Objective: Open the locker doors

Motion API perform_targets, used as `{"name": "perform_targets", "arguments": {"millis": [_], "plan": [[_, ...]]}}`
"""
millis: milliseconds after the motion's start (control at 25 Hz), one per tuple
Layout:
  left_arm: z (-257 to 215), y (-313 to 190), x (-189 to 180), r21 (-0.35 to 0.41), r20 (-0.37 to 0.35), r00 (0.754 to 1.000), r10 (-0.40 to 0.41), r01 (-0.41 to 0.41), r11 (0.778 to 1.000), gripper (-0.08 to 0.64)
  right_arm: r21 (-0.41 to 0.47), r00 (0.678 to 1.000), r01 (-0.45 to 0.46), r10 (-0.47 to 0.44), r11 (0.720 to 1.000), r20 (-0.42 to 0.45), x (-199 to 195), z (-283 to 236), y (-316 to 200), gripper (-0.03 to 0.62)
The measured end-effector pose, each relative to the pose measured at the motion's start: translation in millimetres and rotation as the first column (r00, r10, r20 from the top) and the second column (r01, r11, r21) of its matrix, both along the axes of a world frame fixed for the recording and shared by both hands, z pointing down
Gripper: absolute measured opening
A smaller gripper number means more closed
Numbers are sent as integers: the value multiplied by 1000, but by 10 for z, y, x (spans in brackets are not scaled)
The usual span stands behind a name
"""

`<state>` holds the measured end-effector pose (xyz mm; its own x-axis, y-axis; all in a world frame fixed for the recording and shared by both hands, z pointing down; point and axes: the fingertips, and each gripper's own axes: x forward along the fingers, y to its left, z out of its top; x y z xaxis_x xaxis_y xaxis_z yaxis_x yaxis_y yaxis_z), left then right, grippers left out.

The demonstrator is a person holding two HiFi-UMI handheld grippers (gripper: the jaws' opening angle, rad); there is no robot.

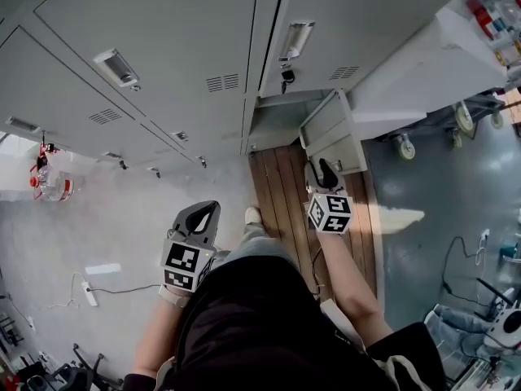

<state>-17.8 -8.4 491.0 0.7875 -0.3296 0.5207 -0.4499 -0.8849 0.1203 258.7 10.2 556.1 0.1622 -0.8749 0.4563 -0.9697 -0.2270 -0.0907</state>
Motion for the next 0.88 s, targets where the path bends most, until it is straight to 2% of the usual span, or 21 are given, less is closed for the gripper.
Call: {"name": "perform_targets", "arguments": {"millis": [200, 400, 640, 880], "plan": [[-82, -61, -174, 14, -19, 999, -38, 39, 999, 18, 79, 995, 97, -95, 992, -28, -216, -769, -420, 186], [-150, -128, -366, 32, -37, 995, -96, 97, 995, 18, 169, 993, 119, -115, 978, -33, -286, -1480, -780, 189], [-214, -251, -514, 55, -61, 984, -168, 171, 984, 18, 262, 979, 202, -187, 944, -79, -465, -2120, -1195, 202], [-204, -316, -654, 52, -71, 969, -238, 242, 969, 18, 312, 960, 278, -248, 909, -132, -644, -2546, -1583, 232]]}}
